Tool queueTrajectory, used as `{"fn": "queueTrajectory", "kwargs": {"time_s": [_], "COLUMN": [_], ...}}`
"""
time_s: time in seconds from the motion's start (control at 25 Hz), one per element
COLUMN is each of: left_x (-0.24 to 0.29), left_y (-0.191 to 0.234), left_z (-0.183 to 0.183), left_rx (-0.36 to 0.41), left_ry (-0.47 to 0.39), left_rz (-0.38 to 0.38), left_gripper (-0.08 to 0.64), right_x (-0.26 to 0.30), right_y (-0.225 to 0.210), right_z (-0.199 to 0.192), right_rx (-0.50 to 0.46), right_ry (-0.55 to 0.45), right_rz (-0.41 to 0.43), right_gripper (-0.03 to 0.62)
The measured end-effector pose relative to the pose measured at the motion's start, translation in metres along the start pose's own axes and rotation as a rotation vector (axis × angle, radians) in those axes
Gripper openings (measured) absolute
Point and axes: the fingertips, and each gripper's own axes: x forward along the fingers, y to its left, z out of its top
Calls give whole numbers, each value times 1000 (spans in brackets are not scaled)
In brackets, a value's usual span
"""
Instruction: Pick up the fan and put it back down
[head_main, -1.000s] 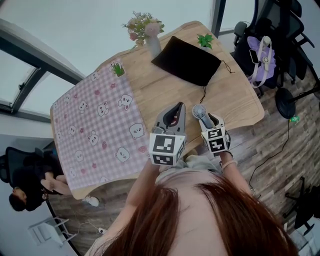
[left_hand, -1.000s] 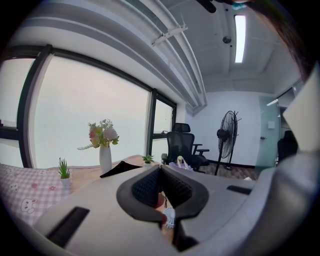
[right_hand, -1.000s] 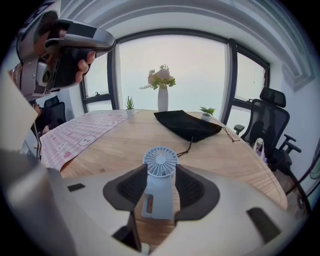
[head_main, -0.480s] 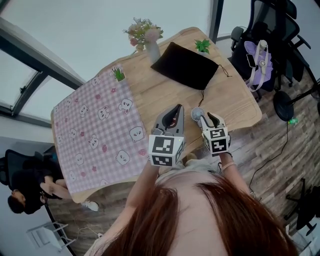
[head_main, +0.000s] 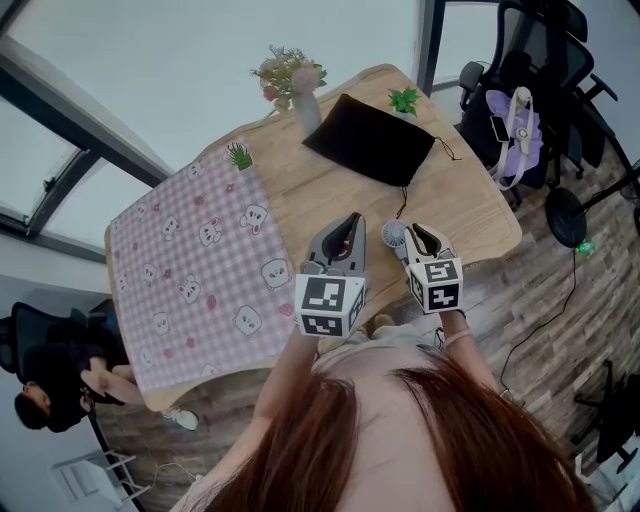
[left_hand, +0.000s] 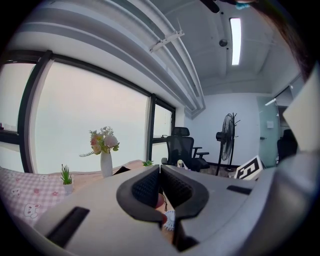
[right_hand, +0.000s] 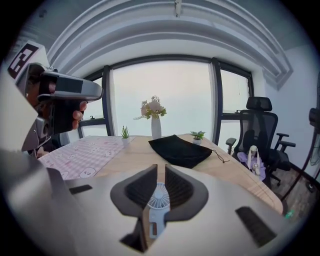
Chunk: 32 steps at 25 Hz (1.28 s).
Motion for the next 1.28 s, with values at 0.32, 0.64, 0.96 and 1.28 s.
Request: {"fn": "queueTrajectory", "kwargs": {"time_s": [0.32, 0.64, 0.96, 1.28], "left_x": [-9, -15, -20, -23], "left_y": [-4, -1, 0, 1], "left_z": [7, 12, 17, 23], "left_rx": [7, -2, -2, -5], "left_ry": [-12, -25, -36, -53], "left_rz": [-6, -1, 2, 13], "left_gripper": [12, 12, 12, 12], "right_x": [-16, -32, -48, -65], "right_y": [0, 1, 2, 2], "right_z": [26, 51, 77, 98], "right_rx": [3, 7, 5, 38], "right_ry": [-71, -136, -204, -266], "right_rz": [-7, -13, -4, 15], "right_gripper": [20, 0, 0, 0]}}
